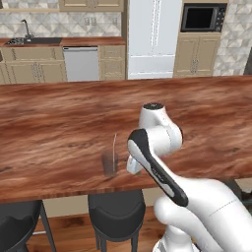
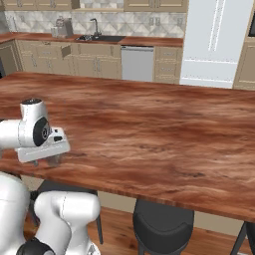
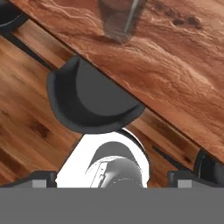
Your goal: Take a straw from the drawer in front and place it inside the glass cup on the dining counter.
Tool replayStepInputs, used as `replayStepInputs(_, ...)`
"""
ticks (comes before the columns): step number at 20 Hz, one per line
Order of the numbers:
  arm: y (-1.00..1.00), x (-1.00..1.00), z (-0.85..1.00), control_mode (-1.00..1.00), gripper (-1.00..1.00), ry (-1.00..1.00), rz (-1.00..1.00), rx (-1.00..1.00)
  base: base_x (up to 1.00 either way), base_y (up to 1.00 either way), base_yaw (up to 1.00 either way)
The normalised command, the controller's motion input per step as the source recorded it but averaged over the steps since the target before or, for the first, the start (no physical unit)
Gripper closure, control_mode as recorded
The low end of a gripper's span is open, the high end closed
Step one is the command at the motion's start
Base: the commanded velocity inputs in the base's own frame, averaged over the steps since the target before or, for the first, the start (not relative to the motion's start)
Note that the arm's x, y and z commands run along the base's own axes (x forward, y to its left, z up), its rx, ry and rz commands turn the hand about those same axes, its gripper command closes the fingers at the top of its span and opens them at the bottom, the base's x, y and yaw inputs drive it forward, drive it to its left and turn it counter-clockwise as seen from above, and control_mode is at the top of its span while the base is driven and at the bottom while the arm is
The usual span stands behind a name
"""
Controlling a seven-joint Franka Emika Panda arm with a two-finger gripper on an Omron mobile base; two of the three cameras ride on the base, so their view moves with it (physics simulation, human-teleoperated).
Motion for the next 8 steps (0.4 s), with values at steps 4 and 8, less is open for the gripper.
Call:
replayStepInputs(4, -0.17, -0.08, 0.0, -1.0, -1.0, -0.07, -0.13, -0.14, 0.0, 0.0, 0.0)
replayStepInputs(8, -0.17, 0.0, 0.0, -1.0, -1.0, 0.12, -0.12, 0.0, 0.0, 0.0, 0.0)
